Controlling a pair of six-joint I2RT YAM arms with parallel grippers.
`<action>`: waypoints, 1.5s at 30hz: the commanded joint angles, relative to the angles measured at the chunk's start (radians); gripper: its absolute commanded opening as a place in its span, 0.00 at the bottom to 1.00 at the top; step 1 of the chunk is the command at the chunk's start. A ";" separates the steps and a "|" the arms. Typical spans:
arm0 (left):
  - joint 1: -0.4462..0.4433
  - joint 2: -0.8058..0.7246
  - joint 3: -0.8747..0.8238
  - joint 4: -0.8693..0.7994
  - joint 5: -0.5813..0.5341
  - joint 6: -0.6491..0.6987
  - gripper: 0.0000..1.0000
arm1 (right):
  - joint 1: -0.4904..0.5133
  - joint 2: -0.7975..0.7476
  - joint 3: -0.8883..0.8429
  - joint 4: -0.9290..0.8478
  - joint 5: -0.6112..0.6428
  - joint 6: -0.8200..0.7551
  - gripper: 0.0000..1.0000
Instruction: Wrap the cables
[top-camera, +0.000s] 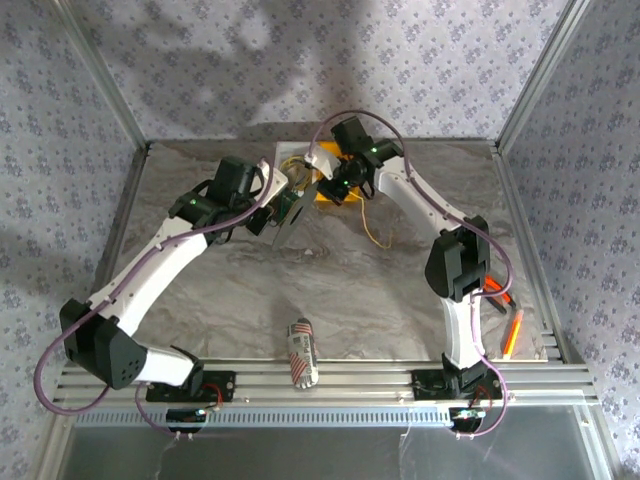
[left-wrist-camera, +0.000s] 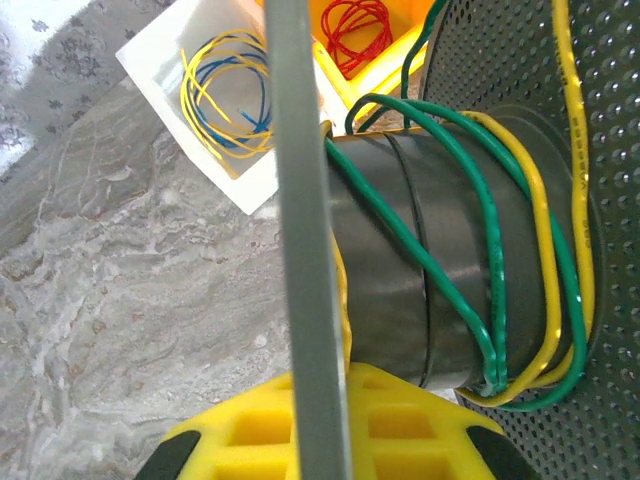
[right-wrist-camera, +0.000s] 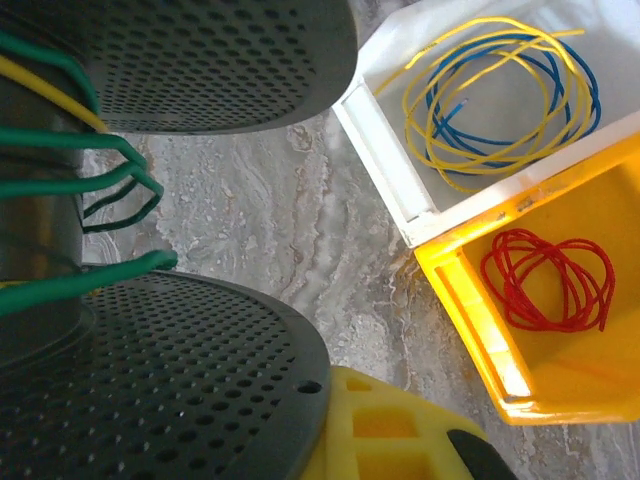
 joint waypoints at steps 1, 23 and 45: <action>-0.002 -0.078 -0.014 -0.211 0.048 0.118 0.00 | -0.114 -0.054 -0.042 0.172 0.013 0.059 0.11; 0.053 -0.079 0.103 -0.185 0.152 0.134 0.00 | -0.207 -0.126 -0.380 0.418 -0.086 0.204 0.30; 0.227 -0.149 0.165 -0.127 0.410 0.088 0.00 | -0.233 -0.070 -0.428 0.440 -0.064 0.212 0.19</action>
